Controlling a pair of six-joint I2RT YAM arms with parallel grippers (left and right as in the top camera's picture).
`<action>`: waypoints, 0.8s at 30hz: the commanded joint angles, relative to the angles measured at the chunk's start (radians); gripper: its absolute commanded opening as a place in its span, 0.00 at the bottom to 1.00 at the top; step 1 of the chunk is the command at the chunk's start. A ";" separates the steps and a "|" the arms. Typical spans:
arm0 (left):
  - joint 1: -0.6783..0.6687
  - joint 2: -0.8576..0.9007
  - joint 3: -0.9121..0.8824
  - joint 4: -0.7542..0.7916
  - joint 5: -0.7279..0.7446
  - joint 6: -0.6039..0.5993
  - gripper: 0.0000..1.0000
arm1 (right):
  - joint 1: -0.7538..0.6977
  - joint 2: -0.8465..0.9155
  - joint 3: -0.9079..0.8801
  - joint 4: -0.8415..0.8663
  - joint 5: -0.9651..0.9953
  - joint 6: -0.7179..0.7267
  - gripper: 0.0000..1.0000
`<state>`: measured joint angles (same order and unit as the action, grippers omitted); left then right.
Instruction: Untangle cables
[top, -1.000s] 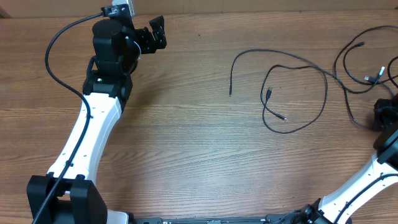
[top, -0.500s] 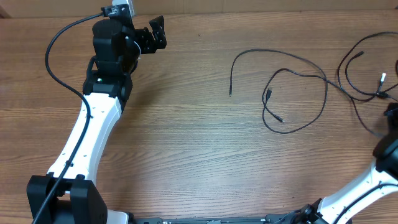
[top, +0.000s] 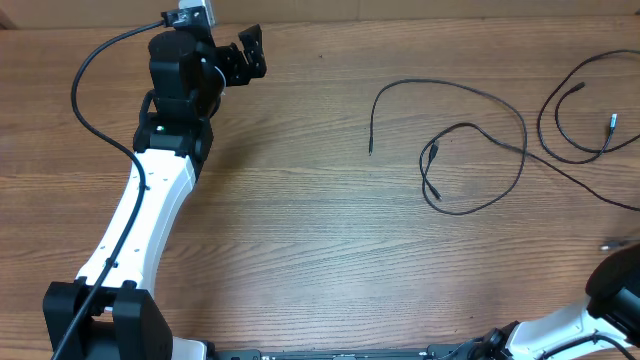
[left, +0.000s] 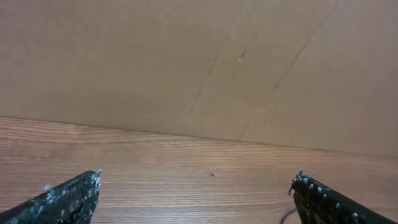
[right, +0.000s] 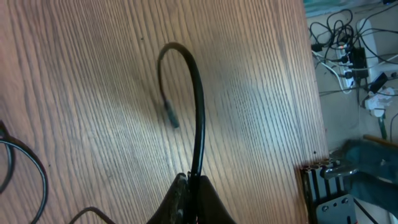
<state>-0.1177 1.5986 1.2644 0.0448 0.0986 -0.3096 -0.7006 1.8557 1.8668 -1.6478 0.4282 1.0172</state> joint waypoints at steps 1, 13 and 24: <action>0.002 -0.002 0.008 0.004 -0.031 0.026 1.00 | -0.001 -0.077 0.021 -0.008 0.061 0.050 0.04; 0.002 -0.002 0.008 0.004 -0.032 0.026 1.00 | -0.001 -0.191 0.018 -0.008 0.187 0.078 0.04; 0.002 -0.002 0.008 0.005 -0.032 0.026 1.00 | 0.000 -0.191 0.018 0.036 -0.096 -0.203 0.46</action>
<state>-0.1177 1.5986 1.2644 0.0452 0.0746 -0.3061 -0.7006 1.6711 1.8671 -1.6333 0.4702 0.9779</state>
